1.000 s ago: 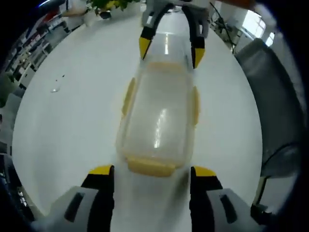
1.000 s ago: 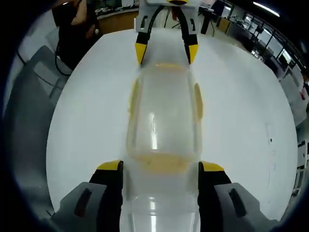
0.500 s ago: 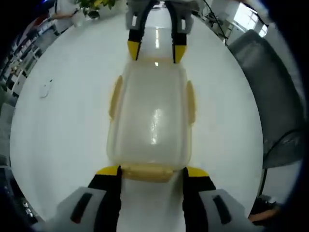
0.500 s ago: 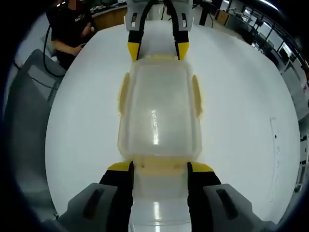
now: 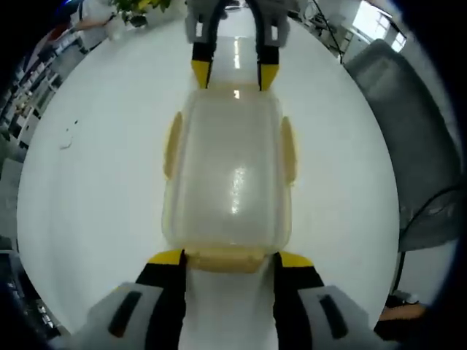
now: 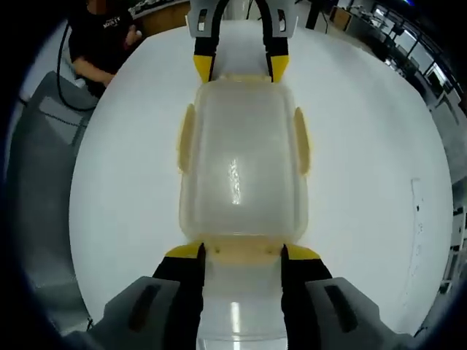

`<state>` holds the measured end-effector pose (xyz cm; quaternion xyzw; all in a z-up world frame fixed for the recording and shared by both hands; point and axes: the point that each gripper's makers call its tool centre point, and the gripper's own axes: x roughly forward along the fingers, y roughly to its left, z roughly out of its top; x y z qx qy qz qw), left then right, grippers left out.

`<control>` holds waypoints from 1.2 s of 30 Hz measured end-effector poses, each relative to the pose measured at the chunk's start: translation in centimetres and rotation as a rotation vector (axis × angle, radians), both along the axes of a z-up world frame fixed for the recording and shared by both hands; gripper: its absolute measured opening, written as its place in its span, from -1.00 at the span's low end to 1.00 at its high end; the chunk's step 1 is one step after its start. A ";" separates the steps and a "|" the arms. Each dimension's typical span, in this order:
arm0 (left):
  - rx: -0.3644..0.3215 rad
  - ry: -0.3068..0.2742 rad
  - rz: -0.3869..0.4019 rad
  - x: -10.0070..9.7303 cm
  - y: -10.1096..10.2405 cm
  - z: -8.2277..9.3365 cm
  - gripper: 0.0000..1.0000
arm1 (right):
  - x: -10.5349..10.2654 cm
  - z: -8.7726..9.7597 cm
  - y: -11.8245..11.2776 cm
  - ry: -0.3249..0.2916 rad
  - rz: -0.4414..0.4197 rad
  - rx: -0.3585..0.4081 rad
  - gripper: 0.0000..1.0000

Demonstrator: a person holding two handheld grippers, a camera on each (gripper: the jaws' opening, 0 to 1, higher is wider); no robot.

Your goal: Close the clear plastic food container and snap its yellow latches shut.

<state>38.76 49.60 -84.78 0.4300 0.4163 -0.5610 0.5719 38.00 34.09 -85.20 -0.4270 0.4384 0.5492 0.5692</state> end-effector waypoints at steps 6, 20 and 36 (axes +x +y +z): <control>-0.036 0.003 -0.018 0.1 0.3 0.2 -0.24 | 0.1 0.0 -0.1 0.005 -0.002 -0.032 -0.23; 0.106 0.003 -0.022 0.6 0.0 0.0 -0.31 | 0.1 0.0 -0.3 0.007 -0.006 -0.035 -0.24; 0.110 0.001 0.000 0.6 -0.1 -0.1 -0.31 | 0.1 0.0 -0.4 0.006 -0.012 -0.009 -0.26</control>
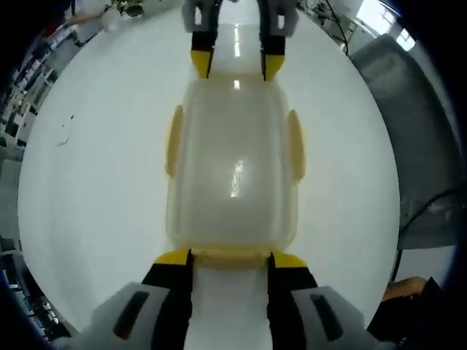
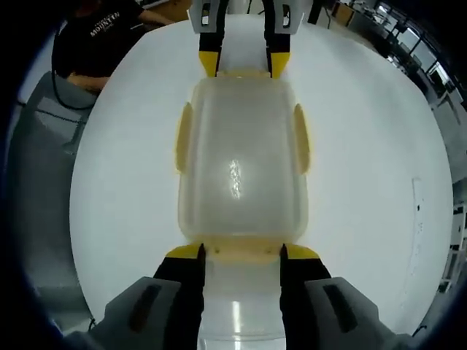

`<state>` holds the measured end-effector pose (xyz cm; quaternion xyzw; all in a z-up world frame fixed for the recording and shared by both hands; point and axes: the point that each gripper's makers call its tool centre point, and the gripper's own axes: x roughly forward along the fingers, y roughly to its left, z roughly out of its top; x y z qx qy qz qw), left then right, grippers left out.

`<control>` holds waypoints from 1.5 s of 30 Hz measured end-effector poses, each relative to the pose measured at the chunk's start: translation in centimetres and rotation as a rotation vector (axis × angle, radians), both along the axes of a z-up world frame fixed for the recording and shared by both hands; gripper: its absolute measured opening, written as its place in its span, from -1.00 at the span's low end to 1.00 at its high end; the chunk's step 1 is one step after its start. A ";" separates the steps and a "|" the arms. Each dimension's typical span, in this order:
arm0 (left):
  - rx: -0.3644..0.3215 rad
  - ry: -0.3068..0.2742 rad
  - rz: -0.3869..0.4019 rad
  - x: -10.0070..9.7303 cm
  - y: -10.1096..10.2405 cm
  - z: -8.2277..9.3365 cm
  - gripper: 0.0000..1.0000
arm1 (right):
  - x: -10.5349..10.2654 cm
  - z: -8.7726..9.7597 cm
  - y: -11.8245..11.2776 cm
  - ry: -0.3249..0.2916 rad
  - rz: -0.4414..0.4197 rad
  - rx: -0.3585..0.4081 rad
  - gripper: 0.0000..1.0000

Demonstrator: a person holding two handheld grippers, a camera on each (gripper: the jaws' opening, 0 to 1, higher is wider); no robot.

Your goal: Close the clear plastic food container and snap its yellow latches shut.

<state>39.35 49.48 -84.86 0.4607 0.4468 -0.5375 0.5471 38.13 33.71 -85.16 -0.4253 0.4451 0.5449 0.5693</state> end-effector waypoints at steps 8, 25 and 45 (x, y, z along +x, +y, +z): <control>0.085 0.000 -0.009 -0.1 0.0 -0.1 -0.31 | -0.1 0.0 0.0 -0.004 -0.009 0.032 -0.25; 0.160 0.015 0.026 -0.7 0.5 0.8 -0.32 | -0.4 0.7 0.3 -0.005 0.018 0.128 -0.26; 0.120 -0.047 0.092 -2.2 -1.4 7.6 -0.32 | -0.9 7.5 -1.8 -0.060 0.079 0.272 -0.27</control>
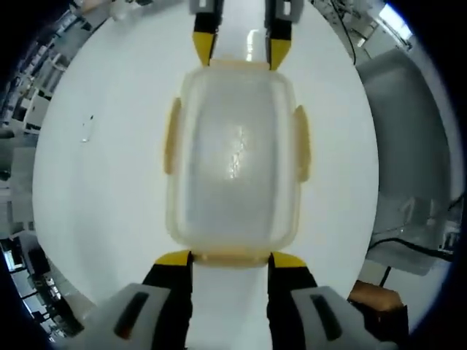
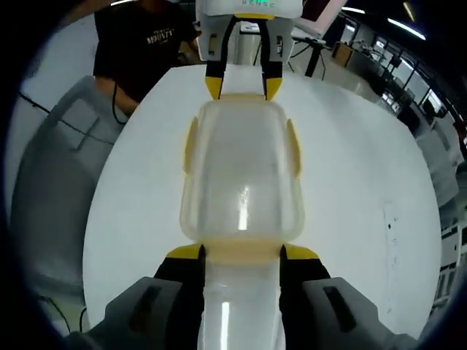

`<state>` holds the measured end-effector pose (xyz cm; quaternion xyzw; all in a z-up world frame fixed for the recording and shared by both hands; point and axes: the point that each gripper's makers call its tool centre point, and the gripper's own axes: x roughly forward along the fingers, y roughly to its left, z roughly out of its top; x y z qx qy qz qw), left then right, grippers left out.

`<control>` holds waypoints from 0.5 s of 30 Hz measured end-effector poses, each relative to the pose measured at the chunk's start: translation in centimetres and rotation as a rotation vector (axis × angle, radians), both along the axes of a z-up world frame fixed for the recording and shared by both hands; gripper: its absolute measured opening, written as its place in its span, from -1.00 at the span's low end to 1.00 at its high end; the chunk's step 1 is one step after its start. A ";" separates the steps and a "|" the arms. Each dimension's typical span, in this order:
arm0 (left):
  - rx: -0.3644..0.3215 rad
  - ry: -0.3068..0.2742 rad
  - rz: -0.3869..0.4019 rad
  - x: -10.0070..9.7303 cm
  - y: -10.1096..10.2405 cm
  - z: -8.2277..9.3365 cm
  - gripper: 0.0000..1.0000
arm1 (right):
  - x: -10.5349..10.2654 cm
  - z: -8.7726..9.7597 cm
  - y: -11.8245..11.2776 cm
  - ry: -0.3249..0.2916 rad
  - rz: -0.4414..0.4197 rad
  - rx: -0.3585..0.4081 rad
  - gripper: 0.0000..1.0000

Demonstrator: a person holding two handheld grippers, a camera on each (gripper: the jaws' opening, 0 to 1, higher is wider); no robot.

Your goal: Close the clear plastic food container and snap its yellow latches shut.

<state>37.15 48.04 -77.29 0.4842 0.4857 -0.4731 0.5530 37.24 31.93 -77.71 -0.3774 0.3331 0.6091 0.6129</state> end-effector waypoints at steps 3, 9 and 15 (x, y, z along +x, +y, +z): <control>-0.013 -0.009 -0.006 0.1 -1.4 0.8 -0.31 | -0.1 0.8 -1.2 -0.004 -0.003 0.009 -0.27; -0.005 -0.022 -0.033 0.2 -4.3 1.0 -0.31 | -0.2 1.7 -4.3 -0.017 -0.015 0.007 -0.27; -0.038 -0.039 -0.058 0.3 -7.9 0.6 -0.32 | -0.1 1.9 -7.6 -0.028 -0.019 -0.016 -0.28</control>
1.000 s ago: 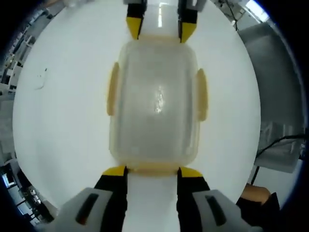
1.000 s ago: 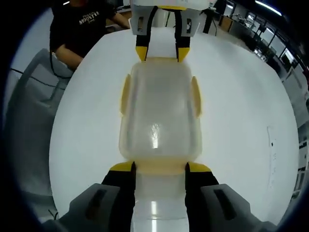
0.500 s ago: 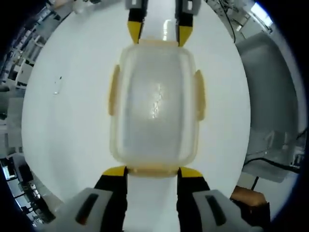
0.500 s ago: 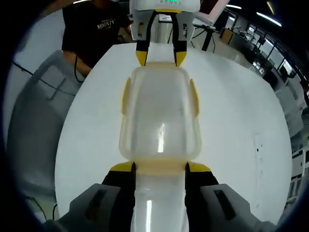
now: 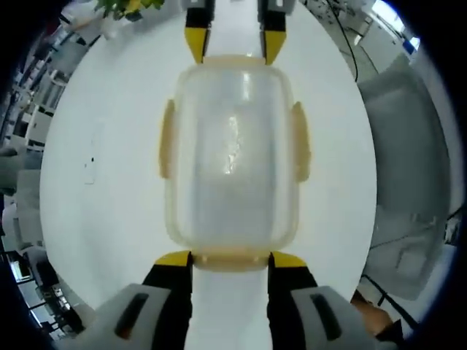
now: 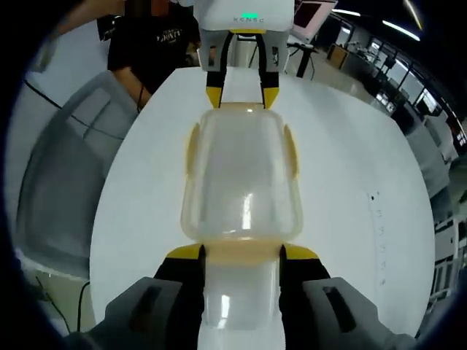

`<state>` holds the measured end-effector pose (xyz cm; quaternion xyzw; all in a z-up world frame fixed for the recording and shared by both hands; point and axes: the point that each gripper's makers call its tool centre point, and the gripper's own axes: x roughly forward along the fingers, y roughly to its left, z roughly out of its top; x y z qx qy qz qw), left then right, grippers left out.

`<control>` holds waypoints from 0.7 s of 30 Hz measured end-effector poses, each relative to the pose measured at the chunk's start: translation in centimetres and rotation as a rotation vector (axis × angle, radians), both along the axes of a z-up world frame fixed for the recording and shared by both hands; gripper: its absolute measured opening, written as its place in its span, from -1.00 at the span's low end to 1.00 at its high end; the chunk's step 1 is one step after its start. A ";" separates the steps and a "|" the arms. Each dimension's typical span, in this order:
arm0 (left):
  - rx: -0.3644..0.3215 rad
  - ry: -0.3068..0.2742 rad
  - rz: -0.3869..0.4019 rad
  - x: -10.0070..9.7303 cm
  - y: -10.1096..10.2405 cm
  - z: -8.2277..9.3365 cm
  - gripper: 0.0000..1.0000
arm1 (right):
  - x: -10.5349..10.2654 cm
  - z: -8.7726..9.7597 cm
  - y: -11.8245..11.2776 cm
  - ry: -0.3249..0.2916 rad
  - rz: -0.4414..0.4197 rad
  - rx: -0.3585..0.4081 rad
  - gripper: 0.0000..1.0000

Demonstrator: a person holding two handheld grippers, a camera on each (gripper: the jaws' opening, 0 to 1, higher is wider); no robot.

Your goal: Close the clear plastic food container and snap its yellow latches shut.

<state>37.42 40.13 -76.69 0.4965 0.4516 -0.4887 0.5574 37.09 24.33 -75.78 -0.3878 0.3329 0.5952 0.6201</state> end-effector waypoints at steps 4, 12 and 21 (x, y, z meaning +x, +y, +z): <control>0.009 -0.013 -0.019 0.1 -1.6 -0.6 -0.32 | -0.2 -0.1 -1.5 0.005 -0.010 -0.002 -0.28; -0.020 -0.024 -0.016 0.2 -3.9 -0.8 -0.32 | 0.1 0.0 -3.9 0.010 -0.008 -0.006 -0.28; 0.040 -0.013 -0.046 2.2 -8.1 0.6 -0.32 | 1.0 -0.2 -8.5 0.002 -0.070 -0.032 -0.28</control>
